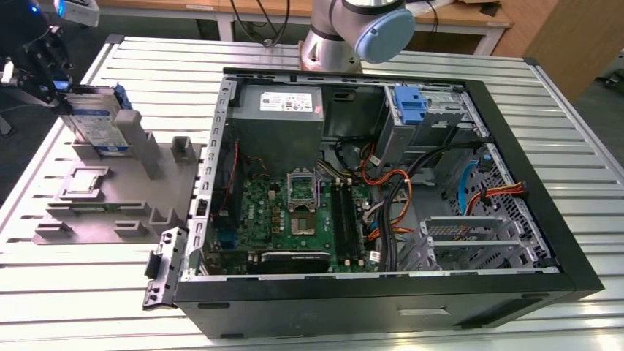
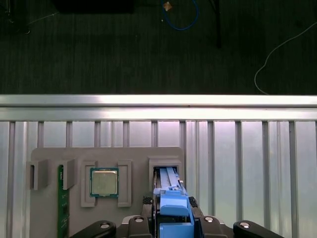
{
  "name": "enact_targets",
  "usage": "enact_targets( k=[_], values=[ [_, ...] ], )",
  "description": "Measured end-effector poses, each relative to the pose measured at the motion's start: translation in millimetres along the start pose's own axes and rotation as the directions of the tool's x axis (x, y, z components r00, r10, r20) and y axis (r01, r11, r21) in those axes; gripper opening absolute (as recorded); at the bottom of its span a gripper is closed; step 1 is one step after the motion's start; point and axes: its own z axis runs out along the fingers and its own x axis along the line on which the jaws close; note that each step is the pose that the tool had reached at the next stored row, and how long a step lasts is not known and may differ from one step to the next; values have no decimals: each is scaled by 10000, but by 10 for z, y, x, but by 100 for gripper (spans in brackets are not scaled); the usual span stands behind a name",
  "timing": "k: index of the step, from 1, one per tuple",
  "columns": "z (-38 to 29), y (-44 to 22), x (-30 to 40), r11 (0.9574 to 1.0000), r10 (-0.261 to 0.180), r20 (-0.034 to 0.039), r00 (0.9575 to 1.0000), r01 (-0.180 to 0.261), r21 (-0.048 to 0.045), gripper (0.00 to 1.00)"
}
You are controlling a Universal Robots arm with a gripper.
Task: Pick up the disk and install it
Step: 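Pick up the disk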
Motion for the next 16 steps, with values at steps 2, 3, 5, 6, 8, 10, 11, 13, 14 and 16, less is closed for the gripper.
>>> enact_targets(
  k=[2,3,5,6,8,10,11,13,14,16],
  values=[
    [-12,-1,0,10000,-1,-12,10000,1,1,37],
    [-20,0,0,10000,0,-36,10000,0,1,37],
    [-44,1,-1,10000,2,-85,10000,-2,2,37],
    [-59,2,-2,10000,3,-124,9999,-3,2,37],
    [-86,2,-3,10000,5,-198,9998,-5,3,37],
    [-104,2,-3,10000,5,-239,9997,-5,4,37],
    [-107,3,-3,10000,6,-243,9997,-5,5,37],
    [-106,3,-3,10000,6,-241,9997,-6,7,37],
    [-108,3,-4,10000,6,-230,9997,-6,4,37],
    [-108,4,-4,10000,3,-109,9999,-3,1,37]
  ],
)
